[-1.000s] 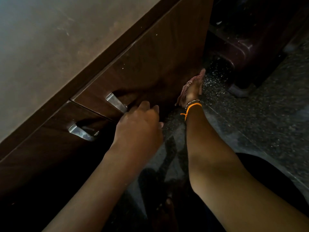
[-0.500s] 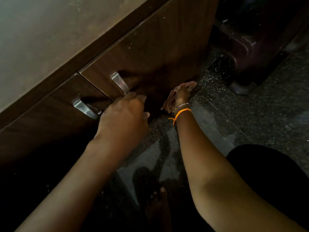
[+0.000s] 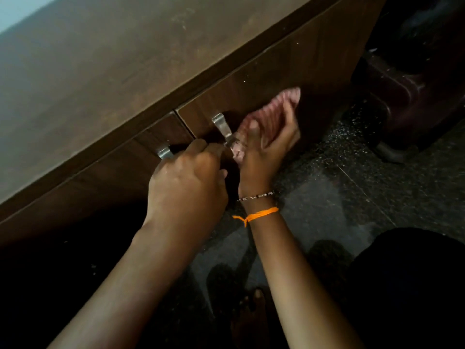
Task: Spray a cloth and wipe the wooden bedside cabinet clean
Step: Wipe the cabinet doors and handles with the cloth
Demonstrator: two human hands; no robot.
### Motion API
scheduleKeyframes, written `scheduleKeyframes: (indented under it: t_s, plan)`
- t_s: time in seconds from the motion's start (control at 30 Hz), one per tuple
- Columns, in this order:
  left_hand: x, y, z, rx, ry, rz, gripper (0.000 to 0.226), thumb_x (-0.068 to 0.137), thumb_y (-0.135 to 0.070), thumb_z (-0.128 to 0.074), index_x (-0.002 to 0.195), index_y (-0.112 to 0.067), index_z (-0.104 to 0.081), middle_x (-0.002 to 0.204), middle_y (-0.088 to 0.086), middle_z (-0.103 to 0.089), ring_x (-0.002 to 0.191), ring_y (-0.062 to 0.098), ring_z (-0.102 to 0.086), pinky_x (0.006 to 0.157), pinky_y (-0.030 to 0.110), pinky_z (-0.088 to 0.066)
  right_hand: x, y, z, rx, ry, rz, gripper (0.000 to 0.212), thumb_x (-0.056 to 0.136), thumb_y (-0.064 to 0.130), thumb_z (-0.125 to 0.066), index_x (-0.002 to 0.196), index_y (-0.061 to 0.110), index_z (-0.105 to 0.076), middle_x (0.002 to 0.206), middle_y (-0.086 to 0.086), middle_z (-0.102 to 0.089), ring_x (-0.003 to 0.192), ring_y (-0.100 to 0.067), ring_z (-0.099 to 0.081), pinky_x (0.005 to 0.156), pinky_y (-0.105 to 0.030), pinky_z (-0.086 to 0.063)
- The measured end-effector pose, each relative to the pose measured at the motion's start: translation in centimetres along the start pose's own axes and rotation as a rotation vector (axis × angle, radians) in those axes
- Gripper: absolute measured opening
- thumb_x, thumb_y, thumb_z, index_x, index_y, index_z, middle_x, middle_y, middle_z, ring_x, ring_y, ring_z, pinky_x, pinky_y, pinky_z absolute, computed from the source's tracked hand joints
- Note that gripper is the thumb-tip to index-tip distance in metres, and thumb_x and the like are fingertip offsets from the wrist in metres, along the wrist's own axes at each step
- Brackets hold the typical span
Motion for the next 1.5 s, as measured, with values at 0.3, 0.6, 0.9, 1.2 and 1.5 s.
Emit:
scheduleKeyframes:
  t_s: [0.3,0.6,0.9,1.2,1.5]
  plan:
    - [-0.4,0.2,-0.1,-0.004,-0.019,0.014,0.047,0.089,-0.026,-0.053,0.135,-0.026,-0.043,0.128,0.0,-0.054,0.109,0.029,-0.057,0.083,0.036,-0.045,-0.9,1.1,0.2,-0.25,0.164,0.355,0.034,0.08,-0.006,-0.052,0.107,0.008,-0.065,0.121,-0.019,-0.053,0.109,-0.019,-0.042,0.098,-0.012,-0.026]
    - [-1.6,0.0,-0.7,-0.05,-0.02,-0.038,0.05,0.088,-0.023,-0.053,0.136,-0.028,-0.041,0.118,0.003,-0.058,0.103,0.031,-0.059,0.081,0.037,-0.045,-3.3,-5.7,1.9,-0.131,0.22,-0.068,0.047,0.069,0.016,-0.035,0.106,-0.004,-0.056,0.12,-0.022,-0.04,0.104,-0.02,-0.048,0.083,-0.003,-0.041]
    - [-2.5,0.5,-0.7,-0.041,0.016,-0.072,0.078,0.088,-0.036,-0.055,0.148,-0.032,-0.006,0.114,0.002,-0.058,0.098,0.027,-0.06,0.081,0.039,-0.048,-0.4,-14.5,3.3,-0.062,0.03,-0.677,0.028,0.085,-0.021,-0.038,0.107,-0.005,-0.046,0.132,-0.024,-0.042,0.123,-0.035,-0.046,0.096,-0.026,-0.045]
    - [-1.7,0.0,-1.0,-0.015,0.055,-0.047,0.077,0.09,-0.037,-0.05,0.149,-0.025,-0.002,0.119,0.0,-0.059,0.103,0.026,-0.058,0.081,0.036,-0.045,-1.5,-6.2,2.4,0.289,0.166,-0.538,0.034,0.089,-0.01,-0.045,0.1,0.021,-0.053,0.106,-0.003,-0.06,0.094,-0.011,-0.058,0.083,-0.02,-0.049]
    - [-2.5,1.5,0.0,-0.052,-0.006,0.026,0.029,0.089,-0.027,-0.051,0.118,-0.026,-0.054,0.106,0.004,-0.065,0.094,0.033,-0.062,0.073,0.037,-0.046,-3.6,3.1,1.2,-0.177,0.343,0.324,0.029,0.08,-0.001,-0.064,0.108,0.004,-0.064,0.109,-0.015,-0.056,0.103,-0.025,-0.055,0.094,-0.033,-0.045]
Point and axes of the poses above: each hand's wrist, its own x-axis towards the middle knuckle, its own z-axis out of the back of the hand, y = z × x, the point moved 3 cm from there along x, towards the middle knuckle
